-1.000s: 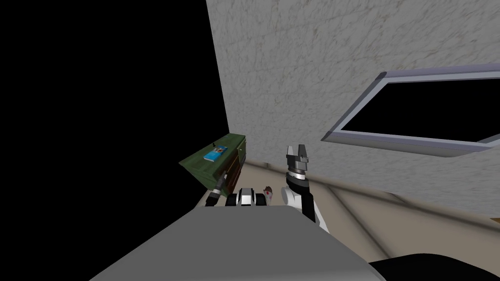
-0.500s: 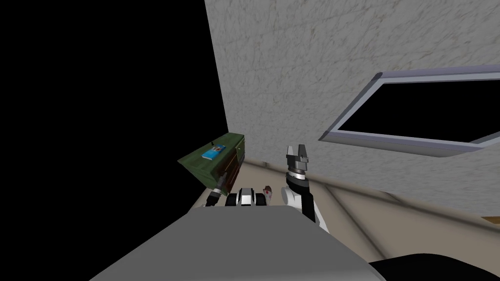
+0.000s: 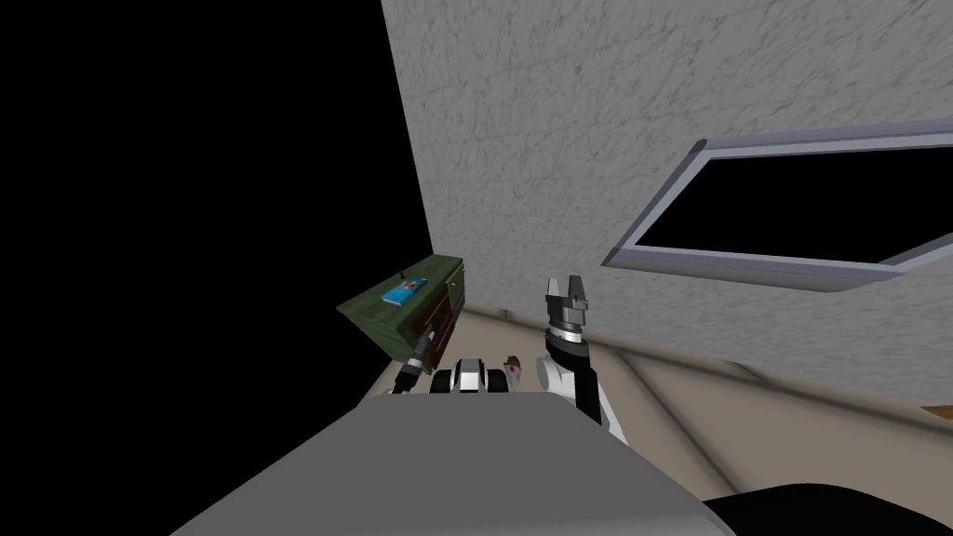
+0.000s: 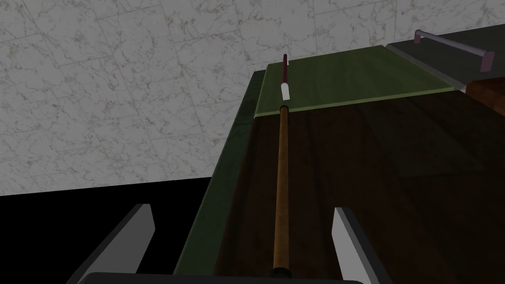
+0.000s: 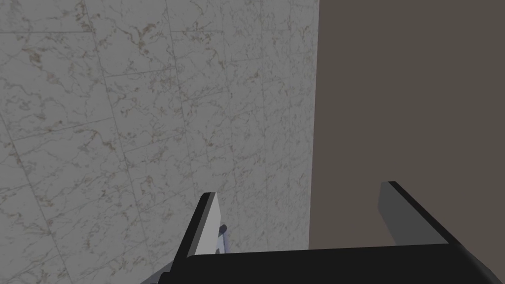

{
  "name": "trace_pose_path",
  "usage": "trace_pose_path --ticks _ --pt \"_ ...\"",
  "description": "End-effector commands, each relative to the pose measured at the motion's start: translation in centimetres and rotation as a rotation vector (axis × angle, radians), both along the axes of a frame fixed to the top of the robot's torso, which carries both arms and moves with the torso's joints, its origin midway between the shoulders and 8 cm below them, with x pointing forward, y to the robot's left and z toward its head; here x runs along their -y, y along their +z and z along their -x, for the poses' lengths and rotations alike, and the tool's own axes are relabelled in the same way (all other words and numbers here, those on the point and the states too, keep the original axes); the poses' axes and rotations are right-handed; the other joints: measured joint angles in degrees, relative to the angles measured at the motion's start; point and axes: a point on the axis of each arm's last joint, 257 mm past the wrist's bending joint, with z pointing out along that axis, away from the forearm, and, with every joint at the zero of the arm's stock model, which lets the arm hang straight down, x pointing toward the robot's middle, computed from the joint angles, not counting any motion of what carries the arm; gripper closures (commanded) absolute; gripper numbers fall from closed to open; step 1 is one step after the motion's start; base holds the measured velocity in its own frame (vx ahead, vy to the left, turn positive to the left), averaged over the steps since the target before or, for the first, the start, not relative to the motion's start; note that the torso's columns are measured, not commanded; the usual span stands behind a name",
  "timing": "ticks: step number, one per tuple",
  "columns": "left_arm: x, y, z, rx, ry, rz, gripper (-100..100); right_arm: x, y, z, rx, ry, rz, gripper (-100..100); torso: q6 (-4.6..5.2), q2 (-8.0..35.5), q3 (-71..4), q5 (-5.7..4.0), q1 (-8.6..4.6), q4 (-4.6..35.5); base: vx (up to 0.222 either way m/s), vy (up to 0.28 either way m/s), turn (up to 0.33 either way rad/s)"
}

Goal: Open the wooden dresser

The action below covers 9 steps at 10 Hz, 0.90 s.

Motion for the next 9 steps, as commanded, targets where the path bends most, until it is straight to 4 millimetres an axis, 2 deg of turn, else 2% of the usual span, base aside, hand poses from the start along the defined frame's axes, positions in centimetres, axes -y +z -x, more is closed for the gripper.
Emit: trace_pose_path --ticks 1,3,4,6,7,8,9 --pt "0.2 -0.1 0.2 -0.004 -0.005 0.015 -100 0.0 0.0 0.0 0.000 0.000 0.000 0 0.01 0.14 0.08 -0.08 -0.29 0.03 0.061 0.157 -0.028" --pt "0.2 -0.2 0.3 -0.005 -0.006 0.017 -100 0.0 0.0 0.0 0.000 0.000 0.000 0 0.02 0.39 0.25 -0.17 -0.57 0.11 0.037 0.118 -0.025" --pt "1.6 -0.1 -0.8 -0.005 -0.011 0.020 -100 0.0 0.0 0.0 0.000 0.000 0.000 0 0.02 0.45 0.28 -0.23 -0.84 0.12 0.001 0.047 0.045" --pt "3.9 0.2 -2.6 -0.005 -0.021 0.024 -100 0.0 0.0 0.0 0.000 0.000 0.000 0 0.01 0.39 0.24 -0.17 -0.57 0.10 -0.017 0.082 0.058" --pt "3.9 0.2 -2.6 -0.005 -0.021 0.024 -100 0.0 0.0 0.0 0.000 0.000 0.000 0 0.01 0.35 0.21 -0.14 -0.46 0.10 -0.009 0.060 0.007" --pt "4.9 0.4 -3.3 -0.005 -0.026 0.025 -100 0.0 0.0 0.0 0.000 0.000 0.000 0 0.02 0.27 0.17 -0.15 -0.53 0.08 -0.010 0.015 -0.026" --pt "4.3 0.2 -2.8 -0.006 -0.024 0.025 -100 0.0 0.0 0.0 0.000 0.000 0.000 0 0.03 0.25 0.15 -0.19 -0.69 0.07 0.000 0.000 0.000"
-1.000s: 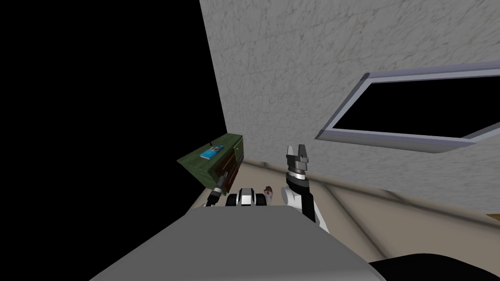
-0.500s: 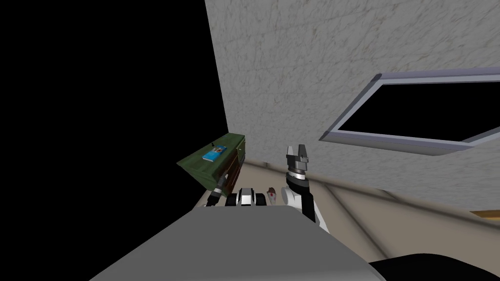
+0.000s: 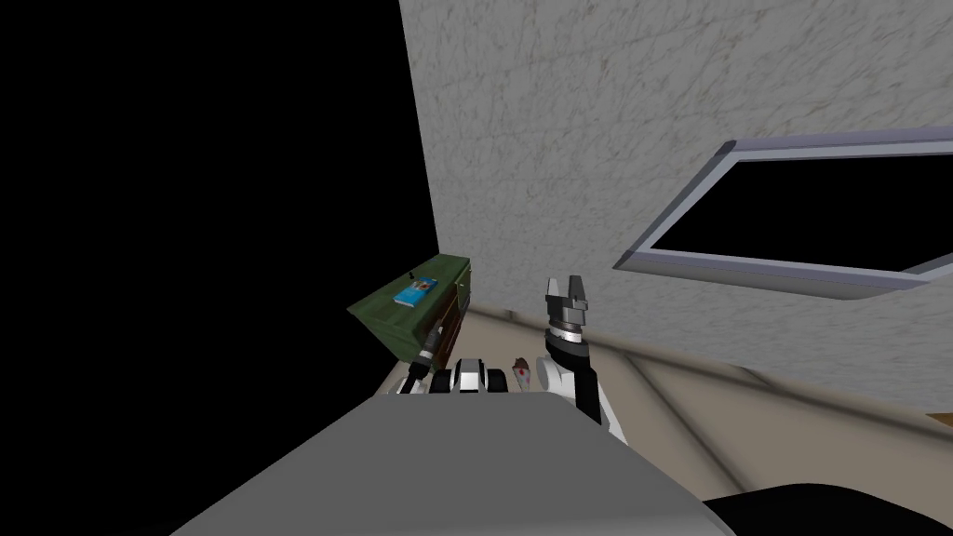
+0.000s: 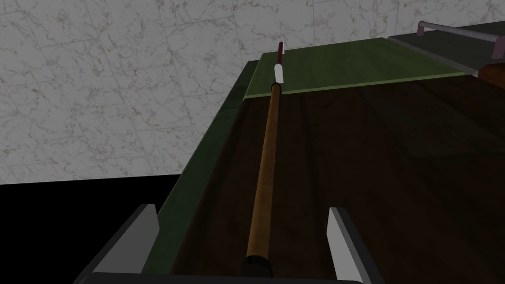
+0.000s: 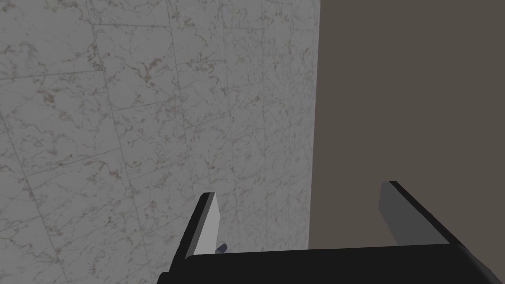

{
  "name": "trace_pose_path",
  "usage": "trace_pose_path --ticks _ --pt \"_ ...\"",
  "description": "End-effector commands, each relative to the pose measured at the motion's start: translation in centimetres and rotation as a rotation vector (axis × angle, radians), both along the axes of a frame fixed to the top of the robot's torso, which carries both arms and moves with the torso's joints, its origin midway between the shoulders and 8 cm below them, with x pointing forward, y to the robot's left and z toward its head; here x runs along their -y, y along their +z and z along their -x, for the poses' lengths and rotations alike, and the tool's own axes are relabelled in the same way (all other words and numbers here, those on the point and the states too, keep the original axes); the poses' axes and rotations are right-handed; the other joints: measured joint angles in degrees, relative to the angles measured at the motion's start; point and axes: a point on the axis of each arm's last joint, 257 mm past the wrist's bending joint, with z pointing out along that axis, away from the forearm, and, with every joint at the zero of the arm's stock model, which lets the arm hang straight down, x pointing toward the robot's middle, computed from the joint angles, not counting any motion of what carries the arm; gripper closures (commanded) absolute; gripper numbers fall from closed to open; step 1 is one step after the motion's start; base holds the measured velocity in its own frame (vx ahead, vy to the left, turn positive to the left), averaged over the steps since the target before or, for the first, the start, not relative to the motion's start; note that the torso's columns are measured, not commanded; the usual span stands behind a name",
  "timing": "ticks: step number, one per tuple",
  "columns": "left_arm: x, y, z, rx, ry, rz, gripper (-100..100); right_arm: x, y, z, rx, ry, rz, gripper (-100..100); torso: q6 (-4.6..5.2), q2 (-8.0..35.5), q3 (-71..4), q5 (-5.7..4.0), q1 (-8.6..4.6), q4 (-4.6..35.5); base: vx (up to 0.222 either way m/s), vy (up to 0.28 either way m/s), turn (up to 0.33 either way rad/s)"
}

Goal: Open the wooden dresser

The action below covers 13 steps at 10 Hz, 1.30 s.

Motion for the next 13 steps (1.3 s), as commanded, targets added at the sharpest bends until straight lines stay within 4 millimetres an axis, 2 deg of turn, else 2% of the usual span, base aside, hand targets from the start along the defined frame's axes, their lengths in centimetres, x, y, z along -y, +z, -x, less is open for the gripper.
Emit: trace_pose_path --ticks 1,4,5,6,7,9,10,11,12,13 --pt "-1.8 -0.2 1.2 0.001 0.009 -0.003 100 0.0 0.0 0.0 0.000 0.000 0.000 0 -0.02 0.00 0.00 -0.01 0.02 0.00 0.021 -0.032 -0.023" --pt "-4.1 -0.4 3.1 0.000 0.018 -0.007 100 0.0 0.0 0.0 0.000 0.000 0.000 0 -0.13 0.46 0.22 -0.10 0.01 0.16 0.009 -0.067 -0.014" --pt "-3.3 -0.2 2.3 0.000 0.013 -0.007 100 0.0 0.0 0.0 0.000 0.000 0.000 0 -0.33 0.78 0.34 -0.12 0.10 0.15 -0.008 -0.033 0.003" --pt "-1.5 0.0 1.1 0.005 0.003 0.002 100 0.0 0.0 0.0 0.000 0.000 0.000 0 -0.29 0.77 0.36 -0.09 0.22 0.21 -0.043 -0.022 0.067" --pt "-1.5 0.1 1.0 0.009 0.002 0.002 100 0.0 0.0 0.0 0.000 0.000 0.000 0 -0.16 0.76 0.35 -0.12 0.11 0.33 -0.049 -0.029 0.034" --pt "0.3 0.3 0.0 0.010 -0.008 0.006 100 0.0 0.0 0.0 0.000 0.000 0.000 0 -0.13 0.50 0.21 -0.16 -0.01 0.30 -0.048 -0.029 0.042" --pt "0.3 0.3 0.0 0.010 -0.008 0.006 100 0.0 0.0 0.0 0.000 0.000 0.000 0 -0.11 0.54 0.22 -0.18 -0.05 0.36 -0.038 -0.027 0.018" --pt "2.0 0.6 -1.1 0.015 -0.020 0.007 100 0.0 0.0 0.0 0.000 0.000 0.000 0 -0.11 0.47 0.21 -0.16 -0.01 0.31 -0.063 -0.039 0.088" --pt "2.9 0.7 -1.6 0.017 -0.027 0.007 100 0.0 0.0 0.0 0.000 0.000 0.000 0 -0.04 0.50 0.22 -0.16 -0.06 0.39 -0.071 -0.047 0.068" --pt "2.9 0.8 -1.7 0.018 -0.027 0.007 100 0.0 0.0 0.0 0.000 0.000 0.000 0 -0.07 0.64 0.28 -0.21 -0.12 0.49 -0.054 -0.027 0.027"
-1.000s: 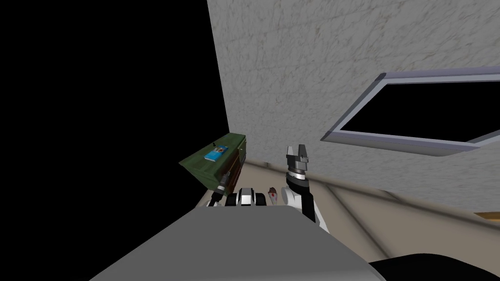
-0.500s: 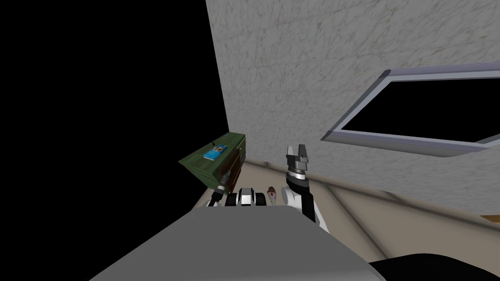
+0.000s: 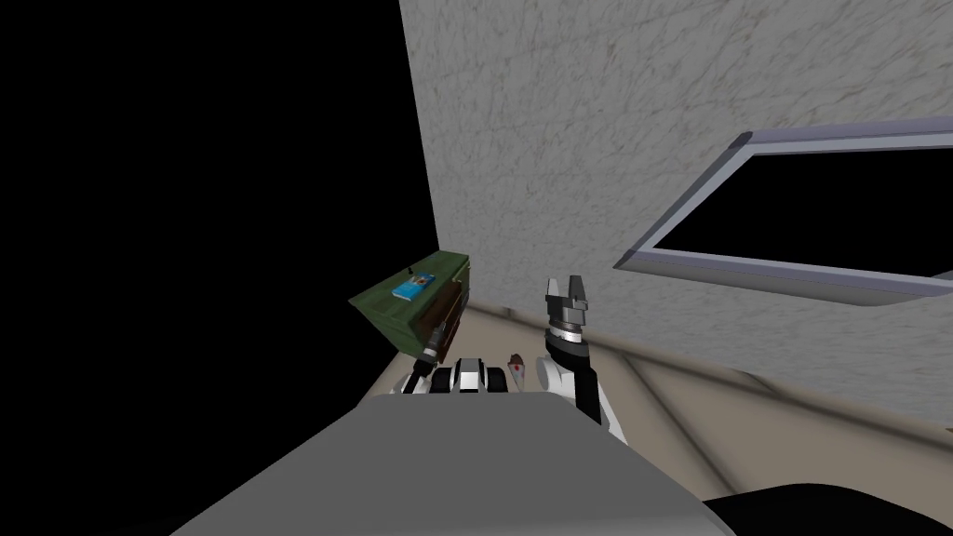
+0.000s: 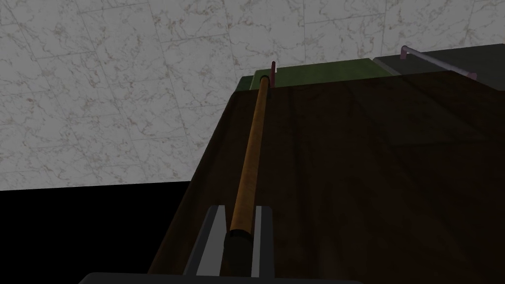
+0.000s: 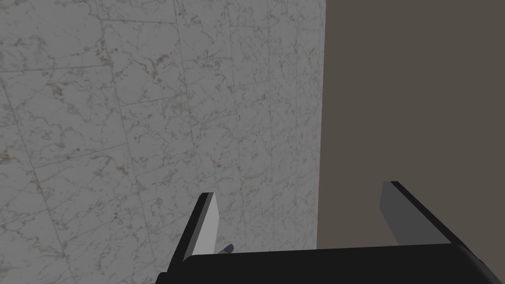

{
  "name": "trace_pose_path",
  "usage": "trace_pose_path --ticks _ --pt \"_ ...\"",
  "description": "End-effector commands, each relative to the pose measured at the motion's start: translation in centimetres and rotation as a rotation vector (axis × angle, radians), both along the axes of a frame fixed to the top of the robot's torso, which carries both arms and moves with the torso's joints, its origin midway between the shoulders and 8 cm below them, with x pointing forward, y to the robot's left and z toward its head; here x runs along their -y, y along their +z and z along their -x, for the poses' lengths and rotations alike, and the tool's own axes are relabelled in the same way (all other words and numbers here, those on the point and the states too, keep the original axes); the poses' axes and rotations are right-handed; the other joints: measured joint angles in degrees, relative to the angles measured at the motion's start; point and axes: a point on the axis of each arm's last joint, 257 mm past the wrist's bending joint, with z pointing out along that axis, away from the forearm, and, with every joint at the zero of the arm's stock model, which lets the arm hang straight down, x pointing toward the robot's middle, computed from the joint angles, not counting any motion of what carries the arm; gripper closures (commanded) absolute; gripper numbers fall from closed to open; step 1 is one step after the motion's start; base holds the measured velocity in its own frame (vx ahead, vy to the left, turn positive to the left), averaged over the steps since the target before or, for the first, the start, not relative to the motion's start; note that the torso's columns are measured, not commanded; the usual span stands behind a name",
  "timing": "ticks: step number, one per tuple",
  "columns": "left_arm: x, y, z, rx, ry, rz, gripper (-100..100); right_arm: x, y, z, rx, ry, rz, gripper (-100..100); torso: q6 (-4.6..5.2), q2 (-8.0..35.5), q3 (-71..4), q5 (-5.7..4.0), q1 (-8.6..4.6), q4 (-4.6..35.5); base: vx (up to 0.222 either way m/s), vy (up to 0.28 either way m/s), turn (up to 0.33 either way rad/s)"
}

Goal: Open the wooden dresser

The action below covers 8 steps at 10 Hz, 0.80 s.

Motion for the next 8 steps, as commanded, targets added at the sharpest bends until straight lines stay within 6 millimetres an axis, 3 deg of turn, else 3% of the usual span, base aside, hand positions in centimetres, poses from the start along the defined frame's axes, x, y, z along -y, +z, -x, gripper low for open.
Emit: trace_pose_path --ticks 1,5,6,8 --pt "2.8 1.0 -1.9 0.026 -0.021 -0.003 100 0.0 0.0 0.0 0.000 0.000 0.000 0 0.07 -0.16 -0.02 0.06 0.09 -0.07 -0.064 -0.025 0.047" --pt "3.7 1.2 -2.4 0.028 -0.028 -0.005 100 0.0 0.0 0.0 0.000 0.000 0.000 0 0.09 -0.04 0.01 0.03 0.05 0.14 -0.036 -0.019 0.024" --pt "3.3 0.0 -1.8 -0.006 -0.024 -0.011 100 0.0 0.0 0.0 0.000 0.000 0.000 0 0.03 -0.04 -0.01 0.02 0.08 0.12 0.008 -0.002 -0.011" --pt "2.8 0.2 -1.5 -0.001 -0.021 -0.003 100 0.0 0.0 0.0 0.000 0.000 0.000 0 0.00 -0.10 -0.02 0.09 0.04 -0.14 -0.005 -0.067 -0.029"
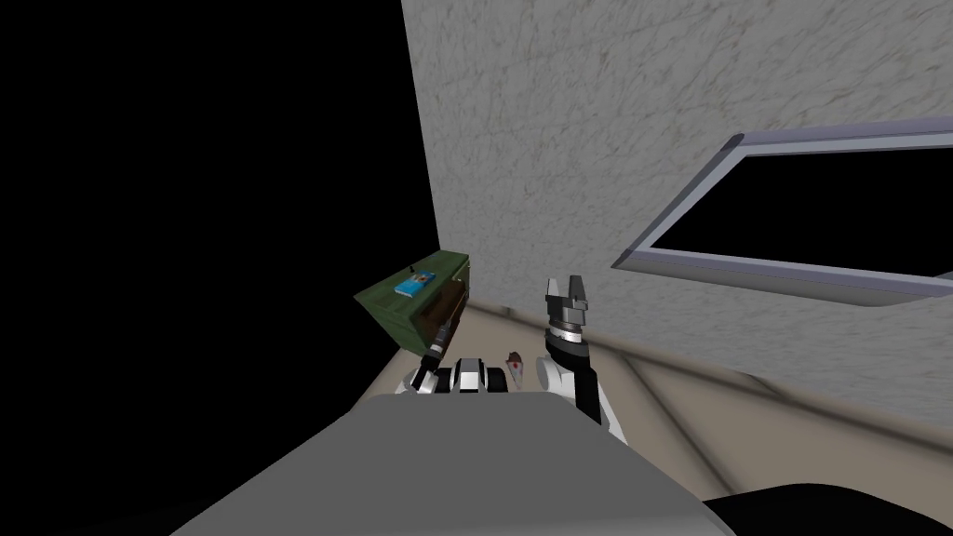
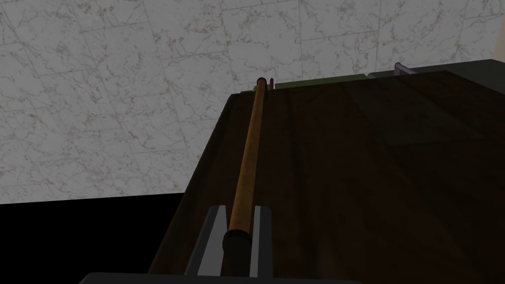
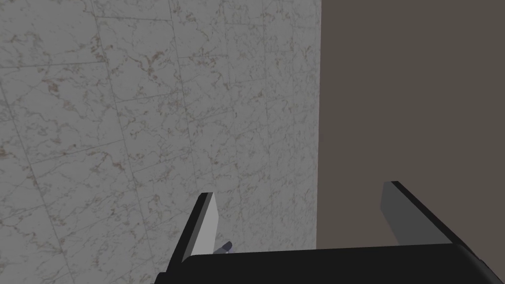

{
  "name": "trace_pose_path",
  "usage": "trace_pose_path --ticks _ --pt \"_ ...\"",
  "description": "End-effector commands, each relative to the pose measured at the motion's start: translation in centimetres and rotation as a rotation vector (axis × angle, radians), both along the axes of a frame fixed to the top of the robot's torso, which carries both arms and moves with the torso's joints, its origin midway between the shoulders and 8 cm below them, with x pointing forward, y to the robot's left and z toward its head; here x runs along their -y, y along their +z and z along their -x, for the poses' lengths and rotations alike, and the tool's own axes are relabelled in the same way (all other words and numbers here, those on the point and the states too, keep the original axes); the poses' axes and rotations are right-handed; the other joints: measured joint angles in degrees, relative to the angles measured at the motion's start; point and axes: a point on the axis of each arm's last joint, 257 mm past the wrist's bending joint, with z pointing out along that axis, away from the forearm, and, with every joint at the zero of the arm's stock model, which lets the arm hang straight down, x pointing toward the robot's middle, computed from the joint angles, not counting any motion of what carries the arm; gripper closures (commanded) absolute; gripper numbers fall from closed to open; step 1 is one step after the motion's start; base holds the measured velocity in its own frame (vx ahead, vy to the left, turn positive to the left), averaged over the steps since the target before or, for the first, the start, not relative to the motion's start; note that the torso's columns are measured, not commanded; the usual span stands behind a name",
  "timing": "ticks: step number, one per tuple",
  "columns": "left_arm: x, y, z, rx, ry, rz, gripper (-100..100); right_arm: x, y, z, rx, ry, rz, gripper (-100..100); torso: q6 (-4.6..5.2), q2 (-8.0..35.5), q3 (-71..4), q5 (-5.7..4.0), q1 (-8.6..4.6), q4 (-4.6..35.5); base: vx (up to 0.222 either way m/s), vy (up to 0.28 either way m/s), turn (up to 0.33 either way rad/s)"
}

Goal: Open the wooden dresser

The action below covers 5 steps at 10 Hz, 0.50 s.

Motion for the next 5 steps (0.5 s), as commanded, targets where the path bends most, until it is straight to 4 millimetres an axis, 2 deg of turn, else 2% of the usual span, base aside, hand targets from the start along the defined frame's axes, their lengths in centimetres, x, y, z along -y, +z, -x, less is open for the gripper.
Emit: trace_pose_path --ticks 1,3,4,5 --pt "-0.6 0.7 0.1 0.019 0.004 0.014 100 0.0 0.0 0.0 0.000 0.000 0.000 0 0.02 -0.01 -0.01 -0.01 -0.09 -0.03 -0.017 -0.130 -0.024" --pt "-1.4 1.0 0.3 0.028 0.013 0.020 100 0.0 0.0 0.0 0.000 0.000 0.000 0 0.06 -0.11 -0.05 -0.01 -0.02 0.04 -0.013 -0.131 -0.017" --pt "-0.9 0.8 -1.6 0.003 0.010 0.016 -100 0.0 0.0 0.0 0.000 0.000 0.000 0 0.10 -0.16 -0.06 0.02 0.08 0.06 -0.087 -0.032 0.031" --pt "-0.9 0.8 -1.6 0.002 0.010 0.015 -100 0.0 0.0 0.0 0.000 0.000 0.000 0 0.06 -0.08 0.00 0.13 0.44 -0.06 -0.086 0.016 0.007"
